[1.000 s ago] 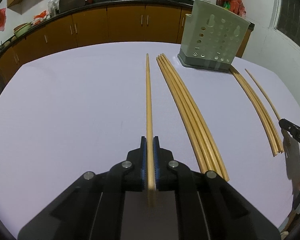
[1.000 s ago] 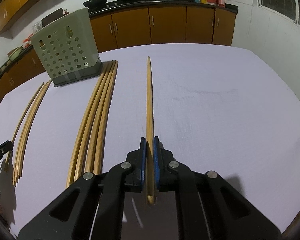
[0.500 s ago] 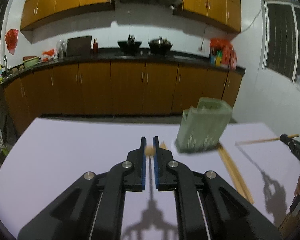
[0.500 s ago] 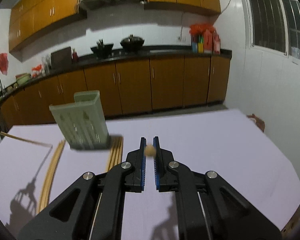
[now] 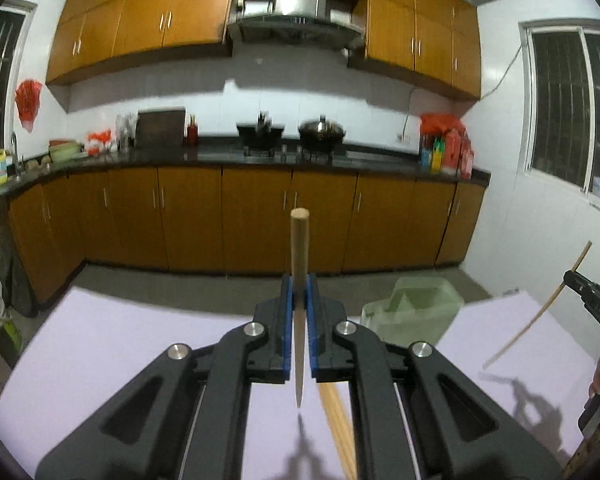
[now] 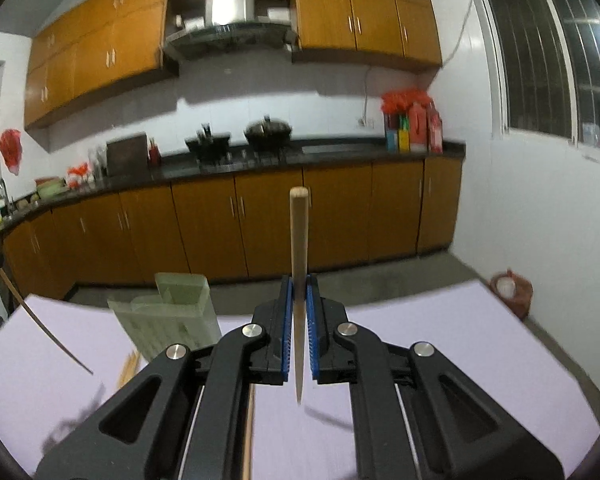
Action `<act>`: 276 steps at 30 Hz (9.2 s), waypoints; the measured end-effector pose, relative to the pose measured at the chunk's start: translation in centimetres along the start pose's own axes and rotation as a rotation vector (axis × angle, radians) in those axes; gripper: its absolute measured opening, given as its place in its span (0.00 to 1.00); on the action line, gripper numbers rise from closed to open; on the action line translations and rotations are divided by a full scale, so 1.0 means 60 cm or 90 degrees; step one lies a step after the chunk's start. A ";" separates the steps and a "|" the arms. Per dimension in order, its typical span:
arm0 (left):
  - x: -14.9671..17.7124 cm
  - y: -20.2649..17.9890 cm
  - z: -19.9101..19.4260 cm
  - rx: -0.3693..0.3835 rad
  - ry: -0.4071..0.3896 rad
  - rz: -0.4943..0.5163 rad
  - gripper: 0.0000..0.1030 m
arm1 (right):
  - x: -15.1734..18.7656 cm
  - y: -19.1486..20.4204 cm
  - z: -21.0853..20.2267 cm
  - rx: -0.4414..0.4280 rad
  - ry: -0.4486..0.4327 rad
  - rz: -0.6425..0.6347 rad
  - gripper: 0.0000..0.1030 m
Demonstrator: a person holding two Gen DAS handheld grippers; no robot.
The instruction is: Organize utensils
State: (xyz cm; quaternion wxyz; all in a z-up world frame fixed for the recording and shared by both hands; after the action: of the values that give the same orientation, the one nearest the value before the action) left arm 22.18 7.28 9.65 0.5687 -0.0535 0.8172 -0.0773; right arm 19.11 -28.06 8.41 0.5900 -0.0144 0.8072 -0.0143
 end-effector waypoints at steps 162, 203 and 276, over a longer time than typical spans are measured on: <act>0.360 0.063 0.096 -0.070 0.333 -0.058 0.09 | 0.336 0.054 0.079 -0.053 0.345 -0.006 0.08; 0.006 -0.091 -0.060 0.112 0.029 0.025 0.07 | -0.042 0.059 -0.074 -0.106 -0.083 0.029 0.07; 0.374 -0.020 0.080 0.045 0.350 -0.035 0.12 | 0.334 0.037 0.073 -0.043 0.345 0.026 0.07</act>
State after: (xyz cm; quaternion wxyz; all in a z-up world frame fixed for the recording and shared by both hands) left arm 18.87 1.87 -12.46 0.3248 -0.0326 0.9359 -0.1327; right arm 17.21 -26.70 -12.10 0.3518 -0.0135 0.9357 0.0208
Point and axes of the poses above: each gripper's, at about its wrist camera, not at the fingertips, and z roughly the way its jaws point, y to its left, x to its underside, the point moved 4 cm from there along z, roughly the way its jaws point, and after that the axes turned 7 degrees about -z, right-handed, at the moved point
